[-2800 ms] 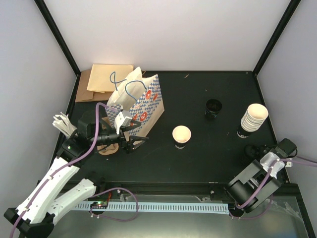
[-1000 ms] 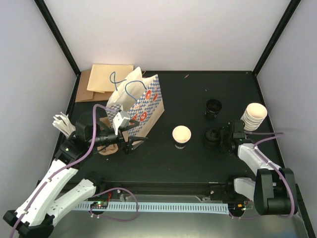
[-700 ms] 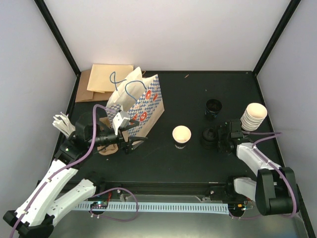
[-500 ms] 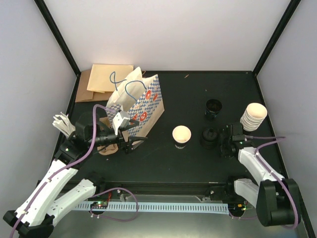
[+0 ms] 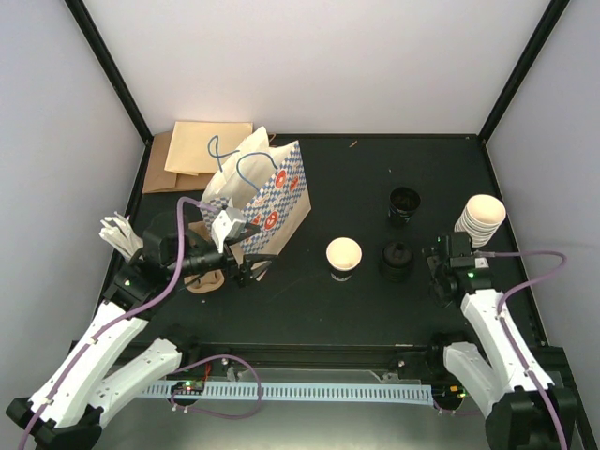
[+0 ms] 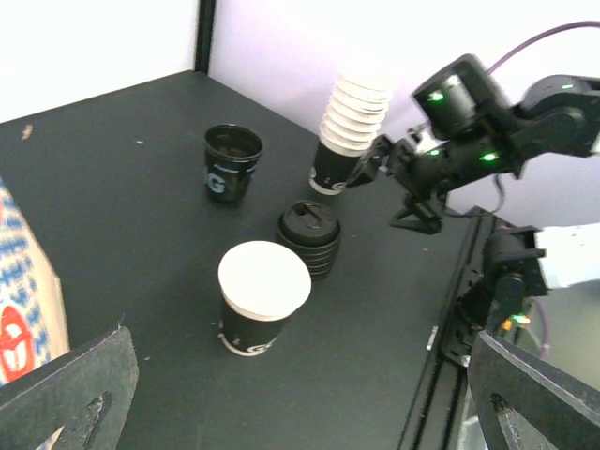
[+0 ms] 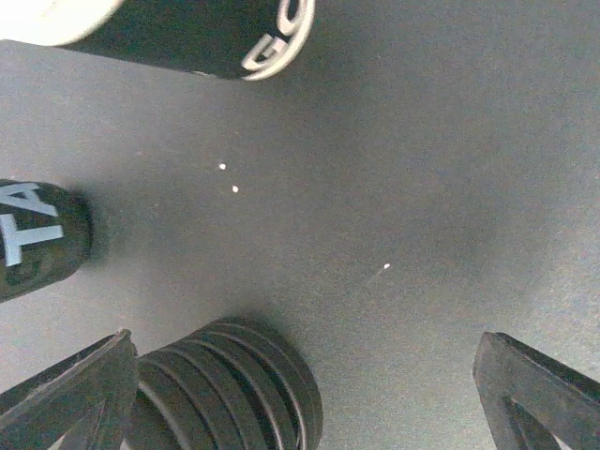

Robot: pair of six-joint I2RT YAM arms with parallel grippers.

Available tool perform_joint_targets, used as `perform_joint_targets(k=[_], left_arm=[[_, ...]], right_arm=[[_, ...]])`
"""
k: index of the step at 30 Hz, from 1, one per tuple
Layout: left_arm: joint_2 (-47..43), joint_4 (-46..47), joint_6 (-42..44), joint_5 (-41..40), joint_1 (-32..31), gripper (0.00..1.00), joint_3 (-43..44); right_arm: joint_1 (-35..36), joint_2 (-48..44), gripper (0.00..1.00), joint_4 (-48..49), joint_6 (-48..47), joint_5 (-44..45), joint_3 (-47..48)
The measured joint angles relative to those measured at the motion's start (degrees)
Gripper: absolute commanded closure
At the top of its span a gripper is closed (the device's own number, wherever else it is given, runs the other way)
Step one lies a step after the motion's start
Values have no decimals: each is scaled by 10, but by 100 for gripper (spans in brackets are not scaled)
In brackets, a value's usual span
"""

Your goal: Pack the takeout coffee

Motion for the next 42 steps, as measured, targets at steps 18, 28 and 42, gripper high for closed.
perform_joint_targets(k=[18, 28, 42], left_arm=[[-27, -3, 34, -138, 0, 1, -63], [-36, 7, 47, -156, 0, 1, -70], [-34, 8, 51, -157, 0, 1, -71]], right_arm=[[0, -74, 0, -60, -283, 26, 61], [0, -102, 0, -52, -356, 6, 74], [158, -26, 0, -56, -374, 43, 141]])
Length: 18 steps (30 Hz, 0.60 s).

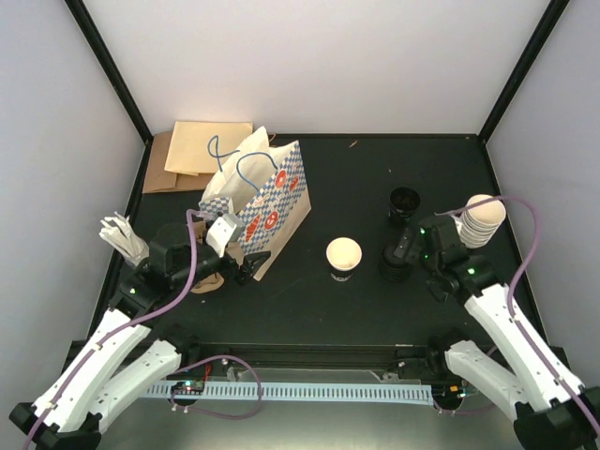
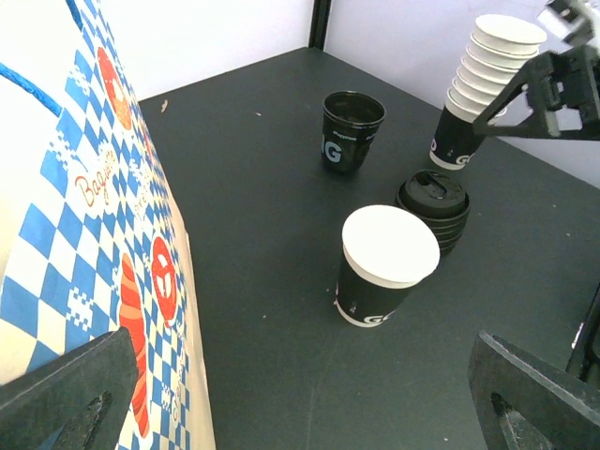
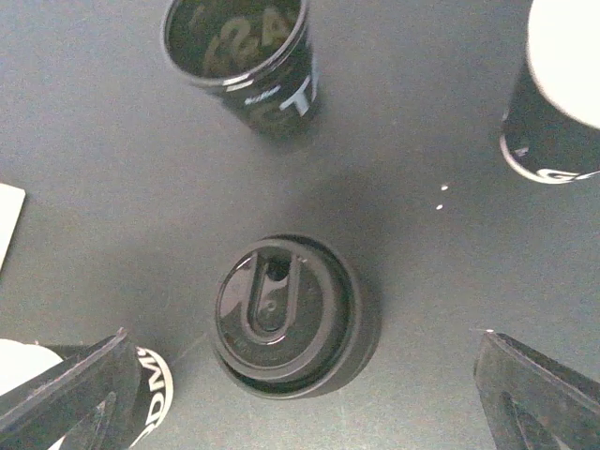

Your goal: Pack the takeout coffee

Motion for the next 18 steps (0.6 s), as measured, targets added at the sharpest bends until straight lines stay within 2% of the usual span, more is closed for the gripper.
perform_joint_targets(k=[8, 18], left_arm=[[-8, 0, 0, 0, 0, 1, 0], [-15, 2, 0, 0, 0, 1, -1]], right_arm=[[62, 157, 0, -1, -33, 14, 34], [75, 214, 0, -3, -54, 32, 66]])
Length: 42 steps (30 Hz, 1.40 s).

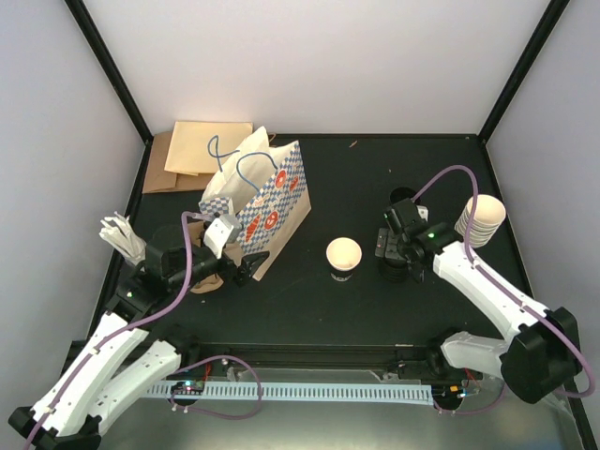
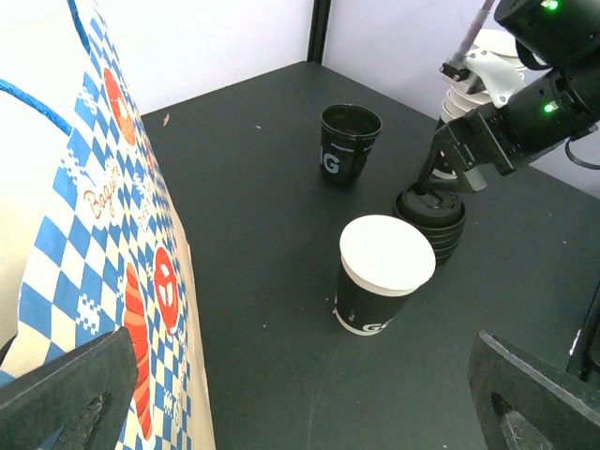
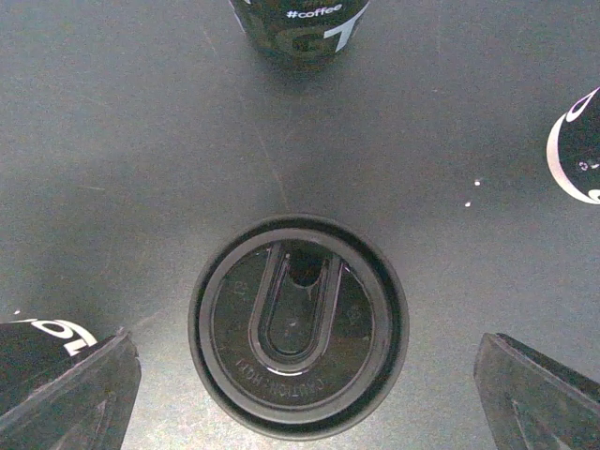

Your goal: Pack the takeout coffee

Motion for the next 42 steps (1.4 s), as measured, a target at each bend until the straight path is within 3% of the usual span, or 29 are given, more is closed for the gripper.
perform_joint_targets(k=[26, 42], left_arm=[[-4, 0, 0, 0, 0, 1, 0], [-3, 0, 0, 0, 0, 1, 0]], right_arm=[[0, 79, 1, -12, -15, 8, 36], [0, 119, 10, -17, -21, 8, 52]])
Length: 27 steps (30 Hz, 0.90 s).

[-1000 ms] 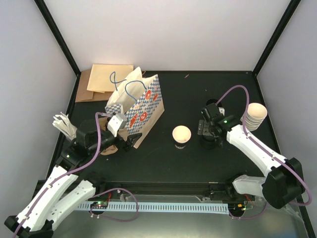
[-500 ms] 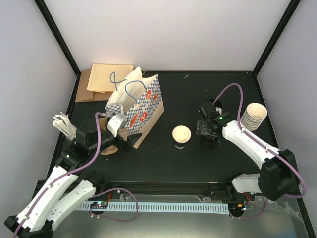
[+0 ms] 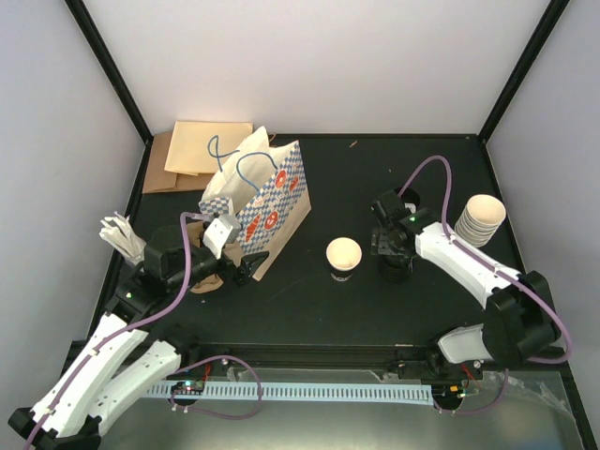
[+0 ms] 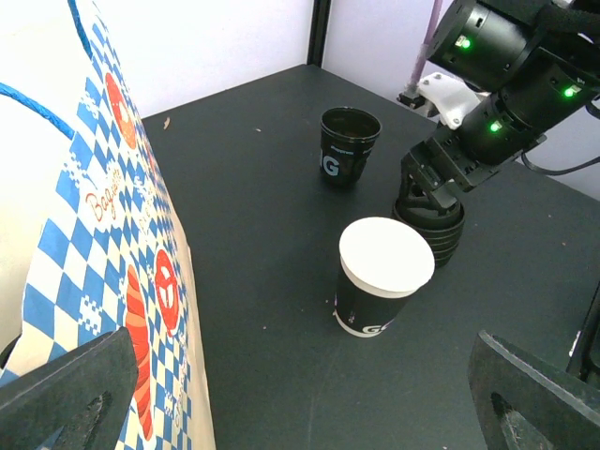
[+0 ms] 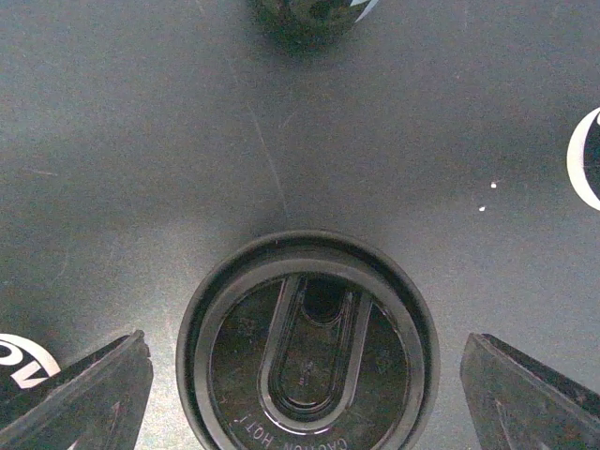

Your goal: Pack the takeout coffee

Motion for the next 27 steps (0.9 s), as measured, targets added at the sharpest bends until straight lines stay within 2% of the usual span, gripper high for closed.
perform_joint_targets(k=[7, 27], left_arm=[[0, 0, 0, 0, 0, 1, 0], [0, 0, 0, 0, 0, 1, 0]], right_arm=[[0, 22, 17, -3, -1, 1, 9], [0, 43, 19, -9, 18, 6, 4]])
